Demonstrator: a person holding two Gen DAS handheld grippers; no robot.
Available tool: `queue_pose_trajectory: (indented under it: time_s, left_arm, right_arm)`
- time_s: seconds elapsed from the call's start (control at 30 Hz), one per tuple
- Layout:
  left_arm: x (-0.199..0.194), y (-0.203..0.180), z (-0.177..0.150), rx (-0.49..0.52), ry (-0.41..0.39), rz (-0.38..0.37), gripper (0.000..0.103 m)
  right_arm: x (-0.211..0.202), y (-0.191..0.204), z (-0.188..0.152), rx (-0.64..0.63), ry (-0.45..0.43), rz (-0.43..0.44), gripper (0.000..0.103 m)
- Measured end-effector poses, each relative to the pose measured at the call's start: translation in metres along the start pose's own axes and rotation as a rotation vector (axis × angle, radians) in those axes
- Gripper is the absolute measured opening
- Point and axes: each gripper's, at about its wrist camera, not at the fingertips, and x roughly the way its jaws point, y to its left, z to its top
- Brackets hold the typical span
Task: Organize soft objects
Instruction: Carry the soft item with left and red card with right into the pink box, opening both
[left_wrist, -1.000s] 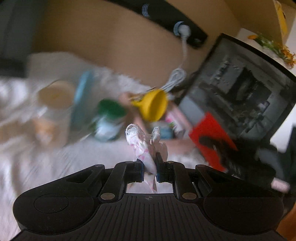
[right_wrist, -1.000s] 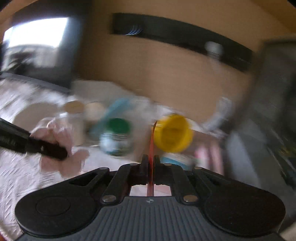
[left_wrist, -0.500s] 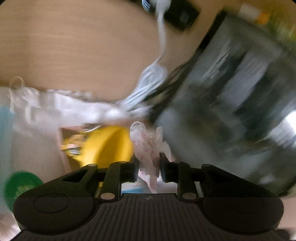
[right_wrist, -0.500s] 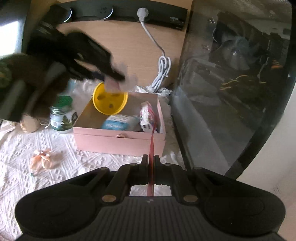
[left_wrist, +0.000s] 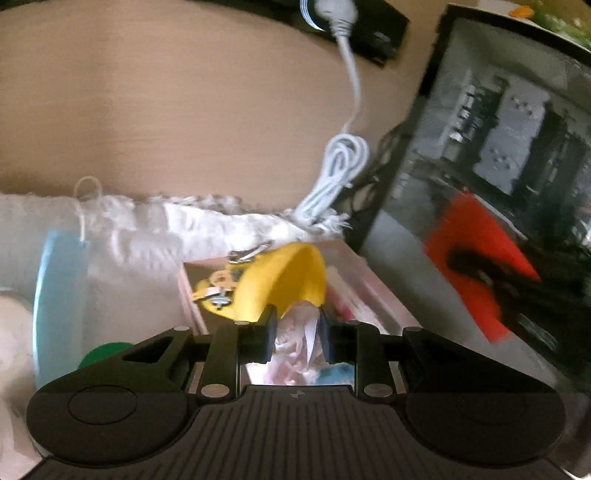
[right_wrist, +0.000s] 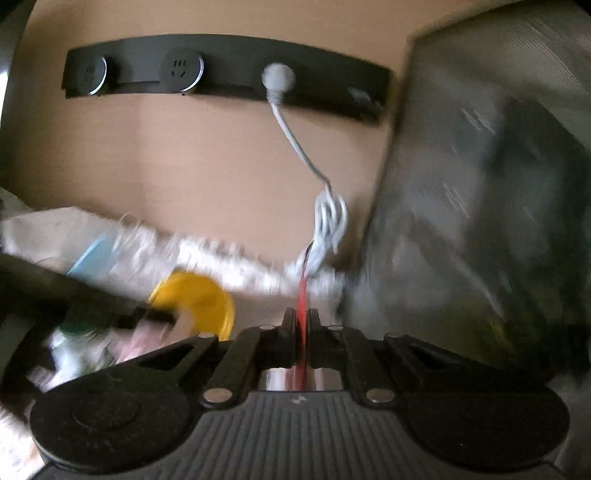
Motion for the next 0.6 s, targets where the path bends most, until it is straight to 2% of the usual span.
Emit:
queue_pose_trajectory:
  time_s: [0.07, 0.1, 0.13, 0.2, 0.3, 0.37, 0.47, 0.6]
  left_arm:
    - [-0.005, 0.008, -0.001, -0.045, -0.041, -0.009, 0.027]
    - [-0.008, 0.01, 0.0, -0.067, -0.058, -0.016, 0.027]
    - [-0.012, 0.013, -0.001, -0.088, -0.074, -0.027, 0.027]
    - [-0.019, 0.022, -0.001, -0.125, -0.085, -0.068, 0.027]
    - [-0.019, 0.031, 0.0, -0.186, -0.054, -0.105, 0.027]
    - [-0.023, 0.036, -0.001, -0.237, -0.066, -0.13, 0.026]
    - [-0.023, 0.04, -0.002, -0.304, -0.055, -0.149, 0.026]
    - [-0.012, 0.038, -0.009, -0.334, 0.033, -0.194, 0.027]
  right_arm:
    - [0.02, 0.009, 0.001, -0.017, 0.04, 0.069, 0.016]
    - [0.023, 0.012, -0.004, -0.004, 0.069, 0.118, 0.024]
    - [0.02, 0.014, -0.01, 0.009, 0.076, 0.162, 0.034]
    - [0.011, 0.023, -0.029, -0.012, 0.089, 0.205, 0.044]
    - [-0.003, 0.036, -0.056, -0.057, 0.137, 0.221, 0.044]
    - [-0.011, 0.04, -0.067, -0.058, 0.164, 0.235, 0.044]
    - [-0.02, 0.046, -0.071, -0.072, 0.139, 0.233, 0.044]
    - [-0.009, 0.062, -0.058, -0.118, 0.091, 0.188, 0.044]
